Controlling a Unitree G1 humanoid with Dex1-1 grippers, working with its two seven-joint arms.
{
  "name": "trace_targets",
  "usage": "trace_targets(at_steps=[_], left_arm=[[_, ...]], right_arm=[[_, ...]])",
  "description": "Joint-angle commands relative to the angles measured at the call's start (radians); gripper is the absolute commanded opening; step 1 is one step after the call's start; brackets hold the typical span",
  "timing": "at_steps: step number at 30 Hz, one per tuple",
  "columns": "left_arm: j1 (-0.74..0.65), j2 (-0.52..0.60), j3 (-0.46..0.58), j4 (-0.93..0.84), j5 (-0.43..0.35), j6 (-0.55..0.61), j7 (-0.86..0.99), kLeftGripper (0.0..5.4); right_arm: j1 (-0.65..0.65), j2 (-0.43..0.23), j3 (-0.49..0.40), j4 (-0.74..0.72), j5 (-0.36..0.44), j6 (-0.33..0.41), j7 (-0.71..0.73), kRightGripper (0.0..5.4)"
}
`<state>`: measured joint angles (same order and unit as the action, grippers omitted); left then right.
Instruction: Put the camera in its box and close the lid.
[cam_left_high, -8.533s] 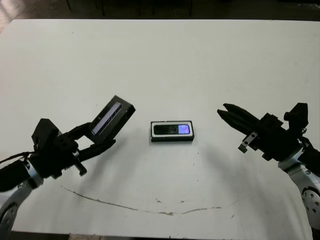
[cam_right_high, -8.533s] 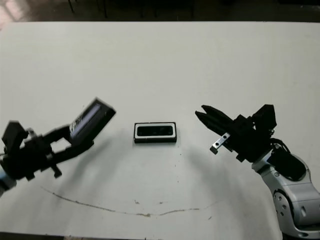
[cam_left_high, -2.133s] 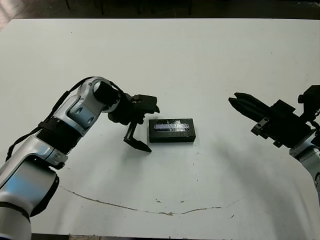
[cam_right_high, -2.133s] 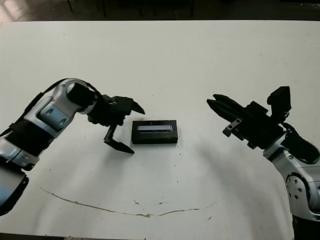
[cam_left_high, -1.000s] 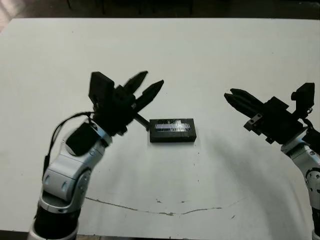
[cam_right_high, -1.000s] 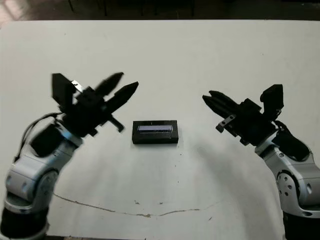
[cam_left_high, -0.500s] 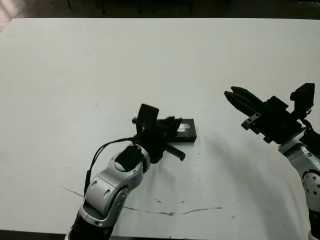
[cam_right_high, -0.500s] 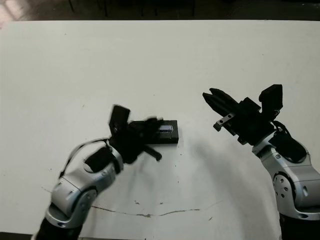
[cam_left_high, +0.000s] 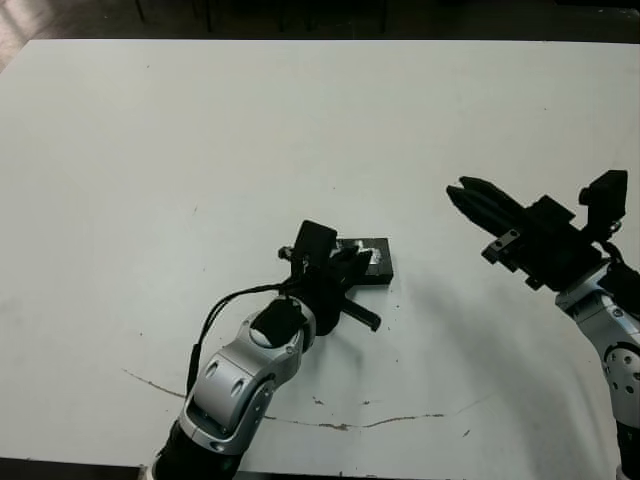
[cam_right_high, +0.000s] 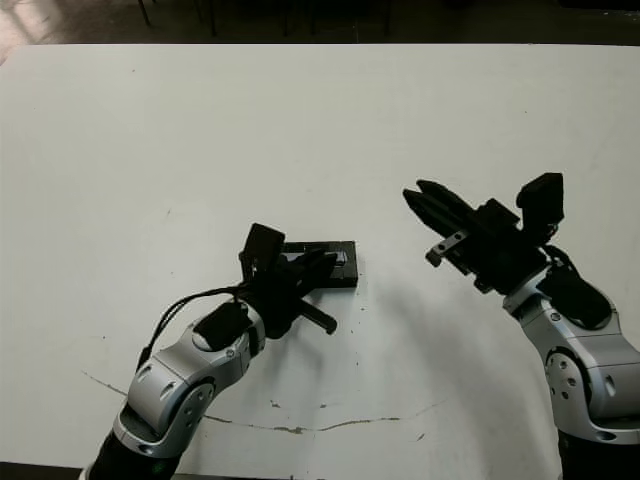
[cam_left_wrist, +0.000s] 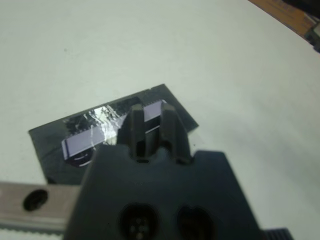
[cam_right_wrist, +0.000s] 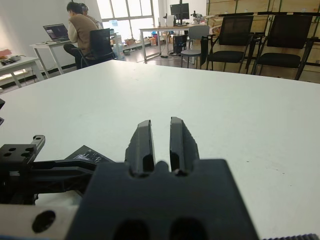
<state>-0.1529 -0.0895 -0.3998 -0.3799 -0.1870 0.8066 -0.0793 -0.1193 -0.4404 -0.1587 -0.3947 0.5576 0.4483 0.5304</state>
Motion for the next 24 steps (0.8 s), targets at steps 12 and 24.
trace_targets(at_steps=[12,24], left_arm=[[0.106,0.032,0.194,-0.250,-0.054,-0.165,-0.014,0.01],[0.071,0.214,0.510,0.017,0.081,-0.882,-0.059,0.01]], right_arm=[[0.022,-0.001,-0.009,-0.007,-0.013,-0.035,-0.007,0.00],[0.054,0.108,0.005,-0.009,-0.156,-0.202,-0.142,0.00]])
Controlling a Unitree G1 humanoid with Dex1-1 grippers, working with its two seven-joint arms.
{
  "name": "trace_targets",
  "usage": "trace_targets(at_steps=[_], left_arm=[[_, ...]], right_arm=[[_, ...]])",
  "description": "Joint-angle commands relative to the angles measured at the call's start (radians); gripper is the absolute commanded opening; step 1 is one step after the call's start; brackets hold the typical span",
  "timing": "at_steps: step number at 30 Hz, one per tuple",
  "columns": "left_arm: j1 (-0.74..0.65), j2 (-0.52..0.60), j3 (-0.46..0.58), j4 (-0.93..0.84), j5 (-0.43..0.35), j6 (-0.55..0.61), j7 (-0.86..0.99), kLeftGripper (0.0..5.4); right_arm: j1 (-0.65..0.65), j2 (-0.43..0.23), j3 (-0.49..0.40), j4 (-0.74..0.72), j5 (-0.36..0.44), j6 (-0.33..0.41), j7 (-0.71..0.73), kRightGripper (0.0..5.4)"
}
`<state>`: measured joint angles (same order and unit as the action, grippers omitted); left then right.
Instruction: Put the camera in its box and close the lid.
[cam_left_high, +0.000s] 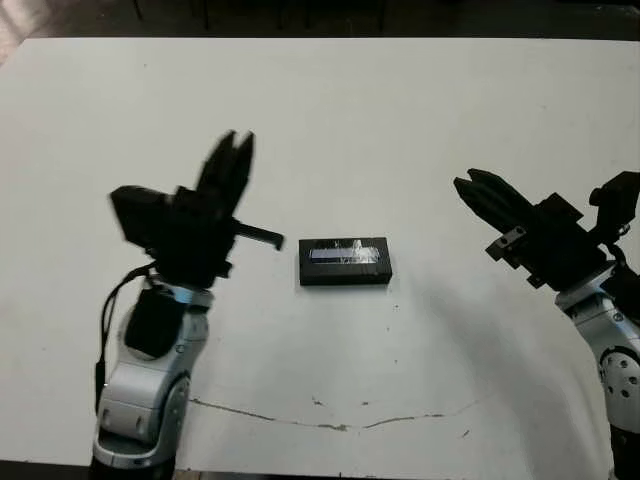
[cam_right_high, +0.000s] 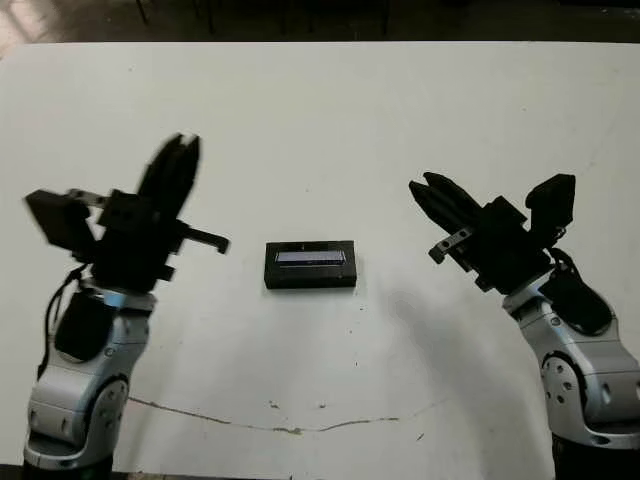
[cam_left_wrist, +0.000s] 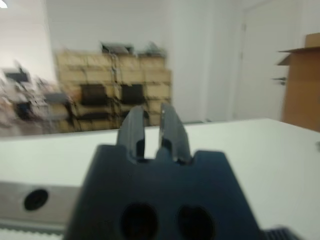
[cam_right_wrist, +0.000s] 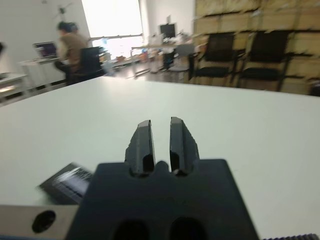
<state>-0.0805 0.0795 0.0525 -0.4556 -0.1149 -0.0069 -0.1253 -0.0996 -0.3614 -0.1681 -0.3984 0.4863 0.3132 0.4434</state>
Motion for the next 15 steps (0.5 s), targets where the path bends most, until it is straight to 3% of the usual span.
trace_targets(at_steps=[1,4,7,11,15], left_arm=[[-0.007,0.060,0.079,0.130,0.016,-0.098,-0.010,0.01],[-0.036,0.079,0.131,0.237,0.026,-0.150,0.019,0.01],[-0.068,0.067,0.159,0.293,0.006,-0.126,0.056,0.01],[-0.086,0.052,0.169,0.303,-0.027,-0.067,0.084,0.01],[-0.081,0.048,0.159,0.290,-0.043,-0.041,0.081,0.01]], right_arm=[[0.041,0.041,0.022,-0.011,-0.122,-0.098,-0.080,0.00],[0.052,0.082,0.041,-0.006,-0.211,-0.192,-0.138,0.00],[0.050,0.117,0.068,-0.008,-0.297,-0.243,-0.203,0.00],[0.045,0.160,0.102,-0.030,-0.382,-0.240,-0.283,0.00],[0.037,0.182,0.113,-0.016,-0.403,-0.249,-0.309,0.00]])
